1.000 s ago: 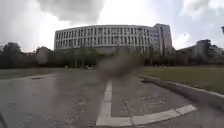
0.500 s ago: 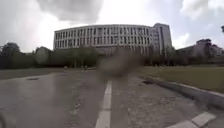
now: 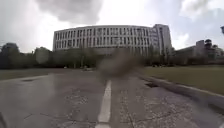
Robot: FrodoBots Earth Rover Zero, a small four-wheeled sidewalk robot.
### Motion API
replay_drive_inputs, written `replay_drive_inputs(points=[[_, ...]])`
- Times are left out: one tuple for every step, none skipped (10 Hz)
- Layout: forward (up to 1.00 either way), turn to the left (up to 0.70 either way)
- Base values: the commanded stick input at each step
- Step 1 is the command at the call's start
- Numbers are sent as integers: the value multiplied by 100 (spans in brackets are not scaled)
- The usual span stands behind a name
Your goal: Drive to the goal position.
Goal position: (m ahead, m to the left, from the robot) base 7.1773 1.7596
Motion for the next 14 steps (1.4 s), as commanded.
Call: replay_drive_inputs(points=[[70, 0], [70, 0], [70, 0], [70, 0], [70, 0], [70, 0], [70, 0], [70, 0], [70, 0], [70, 0], [70, 1], [70, 2], [70, 3], [70, 9]])
